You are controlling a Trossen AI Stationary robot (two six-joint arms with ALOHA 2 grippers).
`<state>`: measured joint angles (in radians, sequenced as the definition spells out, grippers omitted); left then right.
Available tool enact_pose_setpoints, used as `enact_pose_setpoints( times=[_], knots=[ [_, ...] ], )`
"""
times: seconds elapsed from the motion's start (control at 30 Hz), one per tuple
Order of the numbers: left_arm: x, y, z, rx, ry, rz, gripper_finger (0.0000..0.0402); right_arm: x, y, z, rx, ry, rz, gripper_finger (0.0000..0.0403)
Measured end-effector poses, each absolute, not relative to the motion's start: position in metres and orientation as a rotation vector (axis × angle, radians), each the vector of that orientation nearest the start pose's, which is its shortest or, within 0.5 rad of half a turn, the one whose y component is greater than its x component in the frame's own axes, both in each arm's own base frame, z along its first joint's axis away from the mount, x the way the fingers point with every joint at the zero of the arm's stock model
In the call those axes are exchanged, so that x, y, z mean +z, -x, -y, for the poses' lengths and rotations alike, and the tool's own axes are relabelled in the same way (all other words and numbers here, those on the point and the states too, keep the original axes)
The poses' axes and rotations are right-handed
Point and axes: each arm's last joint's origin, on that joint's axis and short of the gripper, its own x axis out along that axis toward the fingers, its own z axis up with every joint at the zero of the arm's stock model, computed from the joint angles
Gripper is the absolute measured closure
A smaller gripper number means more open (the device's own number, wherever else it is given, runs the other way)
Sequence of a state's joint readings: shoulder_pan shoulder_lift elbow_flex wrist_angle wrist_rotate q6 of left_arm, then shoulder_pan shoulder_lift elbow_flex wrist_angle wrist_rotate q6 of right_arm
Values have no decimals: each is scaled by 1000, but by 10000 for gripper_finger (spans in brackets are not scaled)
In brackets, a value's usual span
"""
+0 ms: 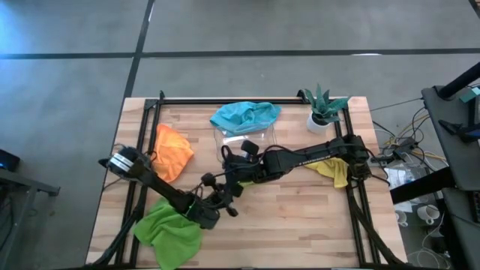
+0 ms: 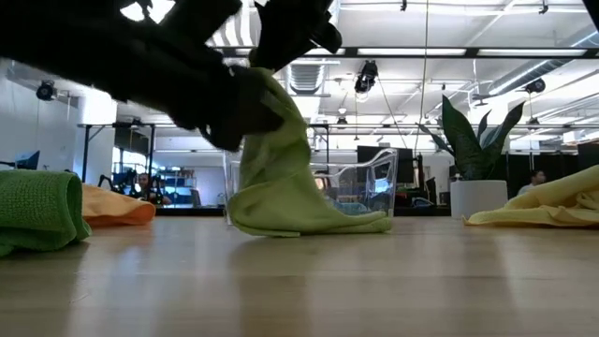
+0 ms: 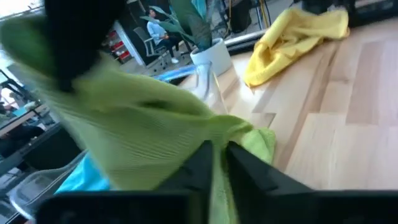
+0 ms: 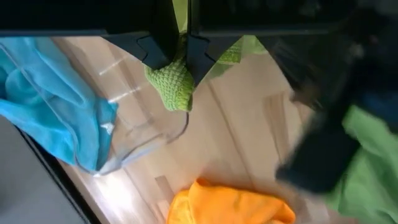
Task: Fold microfiber towels
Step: Fold the light green microfiber cloth
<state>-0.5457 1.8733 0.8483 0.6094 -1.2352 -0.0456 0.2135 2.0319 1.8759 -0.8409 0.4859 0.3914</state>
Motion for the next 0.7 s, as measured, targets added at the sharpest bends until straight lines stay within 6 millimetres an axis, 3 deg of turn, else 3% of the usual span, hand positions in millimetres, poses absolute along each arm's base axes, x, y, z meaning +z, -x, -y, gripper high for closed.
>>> enact_pose_setpoints(
  times=[0.2,0.37,0.7],
  knots=[
    [166,-292,150,674,-265,-230,400,280,-427,-93,-365,-12,-923,394],
    [193,-273,159,615,-295,-217,401,282,-420,-113,-318,9,-921,385],
    [246,-236,190,484,-345,-145,401,322,-388,-147,-276,3,-811,329]
  ],
)
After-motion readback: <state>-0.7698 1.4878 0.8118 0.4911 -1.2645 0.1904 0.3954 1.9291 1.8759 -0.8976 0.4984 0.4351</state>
